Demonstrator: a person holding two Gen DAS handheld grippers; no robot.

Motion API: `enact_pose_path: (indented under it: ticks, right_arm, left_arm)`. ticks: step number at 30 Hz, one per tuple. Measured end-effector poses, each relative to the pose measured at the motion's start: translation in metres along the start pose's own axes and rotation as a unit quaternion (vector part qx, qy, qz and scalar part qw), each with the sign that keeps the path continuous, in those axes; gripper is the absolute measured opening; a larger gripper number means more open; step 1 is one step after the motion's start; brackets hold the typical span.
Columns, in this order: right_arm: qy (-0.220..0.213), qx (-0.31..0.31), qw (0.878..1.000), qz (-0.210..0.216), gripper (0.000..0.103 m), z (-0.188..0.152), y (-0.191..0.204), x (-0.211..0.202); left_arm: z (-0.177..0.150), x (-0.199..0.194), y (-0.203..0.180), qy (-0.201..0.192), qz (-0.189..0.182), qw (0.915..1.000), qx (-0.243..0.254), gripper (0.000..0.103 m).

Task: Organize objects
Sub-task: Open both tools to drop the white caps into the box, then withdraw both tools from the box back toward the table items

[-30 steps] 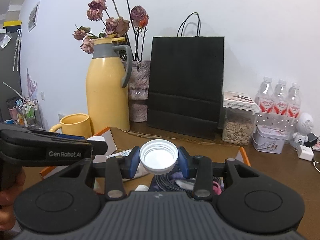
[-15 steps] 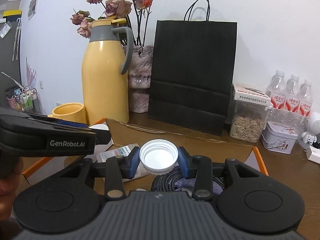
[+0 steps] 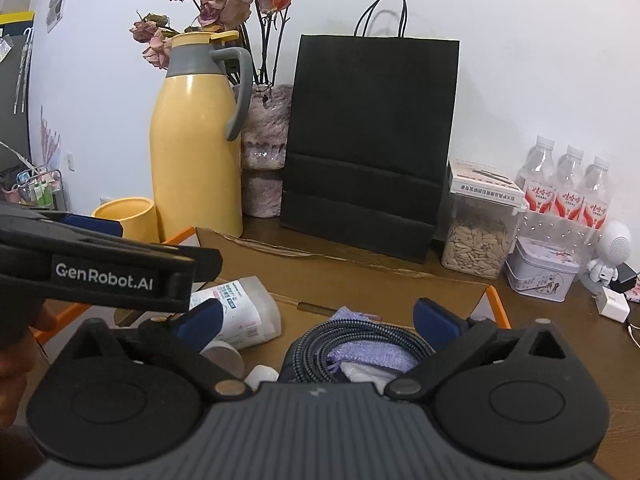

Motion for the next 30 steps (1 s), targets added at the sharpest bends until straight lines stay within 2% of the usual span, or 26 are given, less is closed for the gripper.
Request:
enact_pose_path:
  ticks: [13, 23, 30]
  right_arm:
    - [-0.005, -0.003, 1.0, -0.001, 0.103, 0.001, 0.0, -0.005]
    - [-0.015, 0.0, 1.0, -0.006, 0.103, -0.007, -0.002, -0.033]
    - [-0.022, -0.001, 1.0, -0.014, 0.103, -0.014, 0.0, -0.056]
  left_arm:
    - [-0.001, -0.005, 0.0, -0.002, -0.002, 1.0, -0.003, 0.101]
    - [-0.008, -0.028, -0.001, -0.025, -0.002, 0.9996, -0.009, 0.101]
    - [-0.02, -0.05, -0.008, -0.028, -0.01, 0.9996, -0.004, 0.101]
Point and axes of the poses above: each gripper's, at about its wrist camera, not at the fingertips, and x roughly the way its jaws point, y to its left, z to its top, the point moved 8 cm from there along x, roughly the way its jaws point, and after that the axes turned 7 degrees about -x, right-handed, at the moved point
